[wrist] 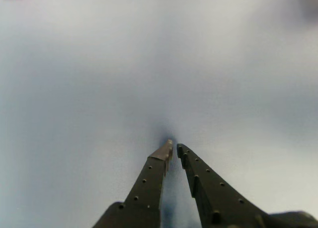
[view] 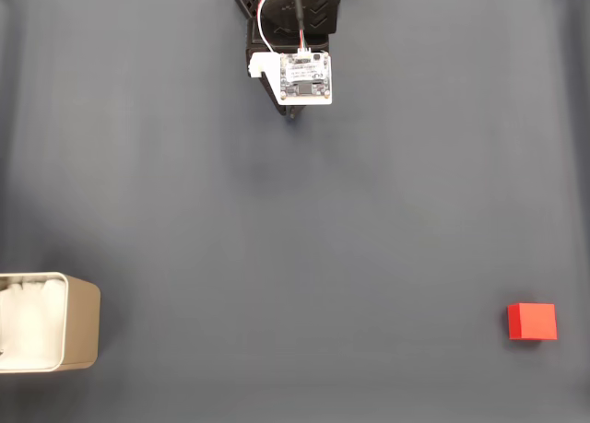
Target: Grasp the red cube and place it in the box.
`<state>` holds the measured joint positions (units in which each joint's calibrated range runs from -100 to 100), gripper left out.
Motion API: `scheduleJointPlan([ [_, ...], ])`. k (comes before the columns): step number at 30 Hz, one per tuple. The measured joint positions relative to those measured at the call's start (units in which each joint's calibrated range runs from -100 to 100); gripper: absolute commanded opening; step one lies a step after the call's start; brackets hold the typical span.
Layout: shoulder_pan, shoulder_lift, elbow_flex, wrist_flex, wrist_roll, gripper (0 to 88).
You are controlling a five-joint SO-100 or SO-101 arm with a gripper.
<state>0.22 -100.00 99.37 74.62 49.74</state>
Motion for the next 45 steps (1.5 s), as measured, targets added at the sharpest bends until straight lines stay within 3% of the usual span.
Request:
scheduleJointPlan([
  [40,0.0,0.0,0.0,-0.1,-0.8,0.0],
  [45,0.9,1.0,-1.4,-7.1,-1.2,0.0],
])
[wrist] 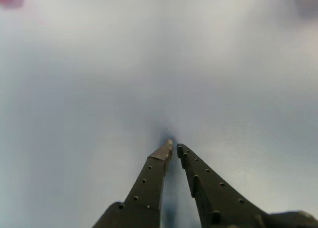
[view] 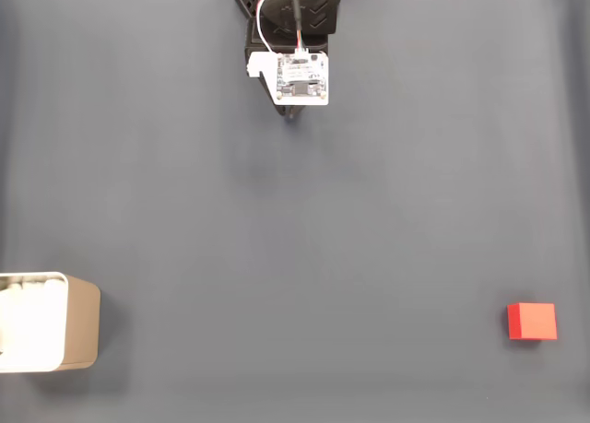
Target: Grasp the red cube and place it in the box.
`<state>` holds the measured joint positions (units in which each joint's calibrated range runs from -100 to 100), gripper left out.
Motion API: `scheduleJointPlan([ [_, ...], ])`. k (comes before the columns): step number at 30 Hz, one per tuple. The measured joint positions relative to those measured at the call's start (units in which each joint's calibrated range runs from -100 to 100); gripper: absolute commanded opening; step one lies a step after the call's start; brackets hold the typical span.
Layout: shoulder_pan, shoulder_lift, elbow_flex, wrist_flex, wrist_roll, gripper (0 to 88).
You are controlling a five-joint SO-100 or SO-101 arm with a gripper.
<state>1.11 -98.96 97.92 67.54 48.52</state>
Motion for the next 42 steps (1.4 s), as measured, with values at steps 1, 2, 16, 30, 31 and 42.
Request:
scheduleJointPlan([
  [1,0.4,0.5,-0.9,-1.8,0.0,0.0],
  [2,0.8,1.7,-2.2,-3.8,0.1,0.0],
  [16,-2.3,42.0,-58.8,-9.2,-1.7,0.0],
  [30,-6.2,59.1,-75.9,-8.0,0.7,0.0],
  [31,-6.8,59.7,-76.4,-8.0,0.9,0.0],
  [42,-13.4,63.8,-80.7,-6.4,1.8,0.0],
])
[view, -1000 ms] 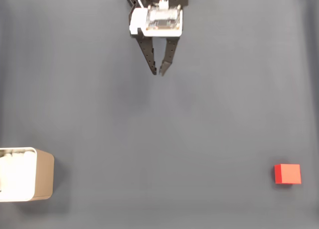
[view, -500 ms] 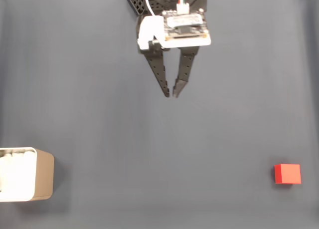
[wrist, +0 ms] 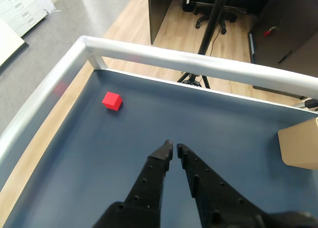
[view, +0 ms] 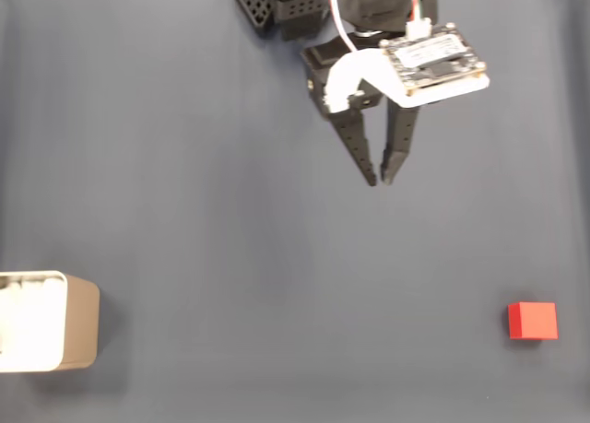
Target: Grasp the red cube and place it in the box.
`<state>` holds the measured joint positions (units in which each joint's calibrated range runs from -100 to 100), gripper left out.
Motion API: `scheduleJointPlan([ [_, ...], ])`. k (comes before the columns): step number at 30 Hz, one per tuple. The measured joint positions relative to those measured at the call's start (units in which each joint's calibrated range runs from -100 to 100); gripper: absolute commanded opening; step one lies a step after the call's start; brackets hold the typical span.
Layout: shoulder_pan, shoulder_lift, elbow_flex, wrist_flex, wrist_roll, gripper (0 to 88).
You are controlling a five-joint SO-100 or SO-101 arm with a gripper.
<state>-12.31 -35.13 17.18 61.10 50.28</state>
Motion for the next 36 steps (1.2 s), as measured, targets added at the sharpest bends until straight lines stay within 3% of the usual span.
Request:
scheduleJointPlan([
  [21,-11.0,9.6,-2.9,-1.3,0.8,0.4],
  [36,-13.4,19.1,-7.3,-6.0,0.8,10.9],
])
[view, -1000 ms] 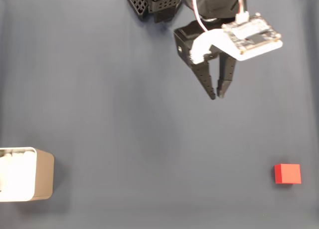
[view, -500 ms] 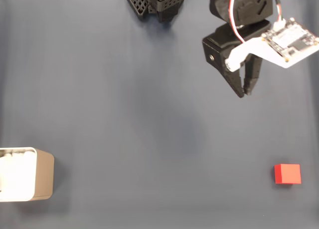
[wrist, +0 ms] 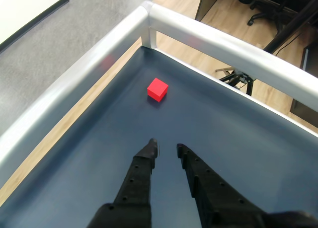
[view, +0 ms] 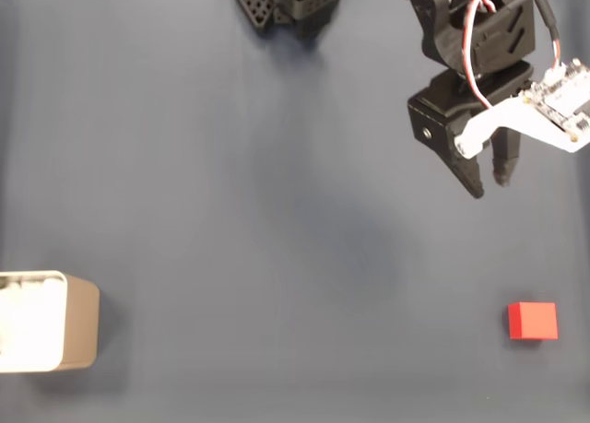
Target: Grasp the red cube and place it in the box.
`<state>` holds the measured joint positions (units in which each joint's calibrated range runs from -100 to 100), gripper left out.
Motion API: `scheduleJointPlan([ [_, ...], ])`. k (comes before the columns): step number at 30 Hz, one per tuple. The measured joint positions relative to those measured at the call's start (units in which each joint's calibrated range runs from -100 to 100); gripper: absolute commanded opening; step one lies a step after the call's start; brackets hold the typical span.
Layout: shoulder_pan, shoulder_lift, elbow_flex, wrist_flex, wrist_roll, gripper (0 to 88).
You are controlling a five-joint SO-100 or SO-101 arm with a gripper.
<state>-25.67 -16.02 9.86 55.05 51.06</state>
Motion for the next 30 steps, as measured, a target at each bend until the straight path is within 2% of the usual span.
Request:
scheduleJointPlan([
  [10,0.0,5.5,-1.0,-2.5,0.0,17.3],
  [30,0.0,19.5,-1.0,-17.7,0.0,27.4],
])
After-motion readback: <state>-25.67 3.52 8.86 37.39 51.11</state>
